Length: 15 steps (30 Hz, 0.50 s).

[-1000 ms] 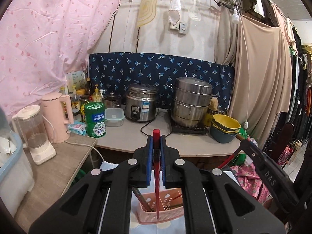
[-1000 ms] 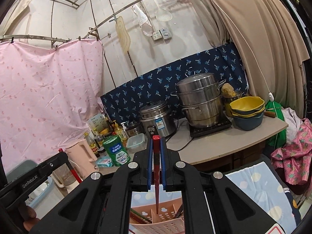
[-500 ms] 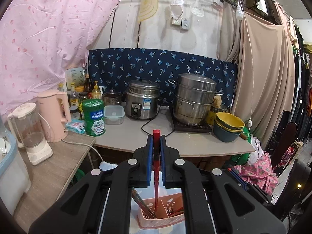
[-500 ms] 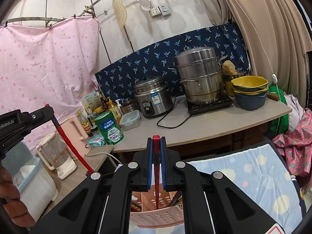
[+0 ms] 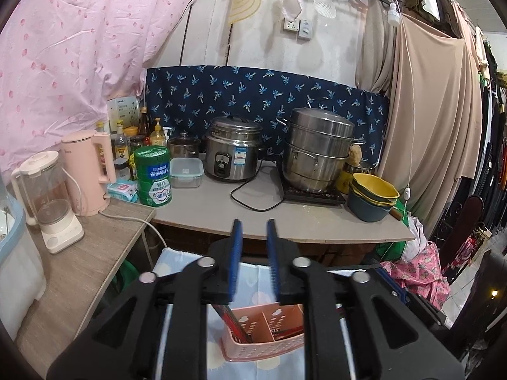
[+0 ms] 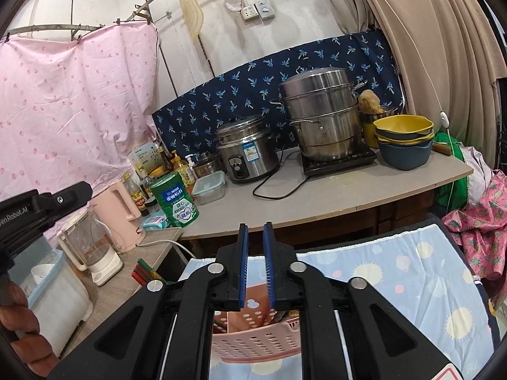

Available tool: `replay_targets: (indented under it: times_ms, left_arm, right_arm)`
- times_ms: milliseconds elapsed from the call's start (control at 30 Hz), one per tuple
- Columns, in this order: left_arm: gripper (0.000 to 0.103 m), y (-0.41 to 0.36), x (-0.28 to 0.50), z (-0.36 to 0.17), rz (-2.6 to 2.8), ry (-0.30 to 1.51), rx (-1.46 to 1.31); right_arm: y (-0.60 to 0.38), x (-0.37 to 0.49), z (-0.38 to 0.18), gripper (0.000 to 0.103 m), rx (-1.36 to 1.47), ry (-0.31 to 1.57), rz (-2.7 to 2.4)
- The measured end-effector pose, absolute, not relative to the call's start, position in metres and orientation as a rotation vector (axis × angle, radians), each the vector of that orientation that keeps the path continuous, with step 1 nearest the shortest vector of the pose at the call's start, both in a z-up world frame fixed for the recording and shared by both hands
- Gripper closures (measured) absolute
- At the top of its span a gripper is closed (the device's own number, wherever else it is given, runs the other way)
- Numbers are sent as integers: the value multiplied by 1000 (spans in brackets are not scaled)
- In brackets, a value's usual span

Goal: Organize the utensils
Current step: 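Open both grippers to release the red chopsticks into the basket, then move both grippers back toward the dark chopstick and gold spoon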

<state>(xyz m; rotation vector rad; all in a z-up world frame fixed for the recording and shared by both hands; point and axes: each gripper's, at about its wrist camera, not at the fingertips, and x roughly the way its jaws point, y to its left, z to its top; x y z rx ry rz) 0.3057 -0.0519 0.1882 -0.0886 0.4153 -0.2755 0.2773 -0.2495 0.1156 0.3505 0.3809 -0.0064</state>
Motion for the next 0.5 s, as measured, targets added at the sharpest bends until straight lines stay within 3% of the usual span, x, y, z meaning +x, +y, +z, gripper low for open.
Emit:
replay_targets:
  times_ms: [33, 67, 167, 333, 500]
  left_arm:
    - [67, -51, 304, 187, -270, 416, -91]
    - [61, -50, 302, 186, -266, 415, -94]
    - [61, -48, 297, 182, -268, 423, -91]
    - [60, -46, 286, 174, -270, 450, -85]
    - [54, -41, 267, 158, -271, 486, -72]
  right_arm:
    - [-249, 275, 116, 89, 352, 380, -4]
    - [-250, 274, 116, 88, 354, 379, -5]
    - [-251, 266, 117, 81, 362, 374, -8]
    - [-252, 248, 116, 80, 377, 375, -6]
    - [-248, 223, 106, 78, 381, 405, 3]
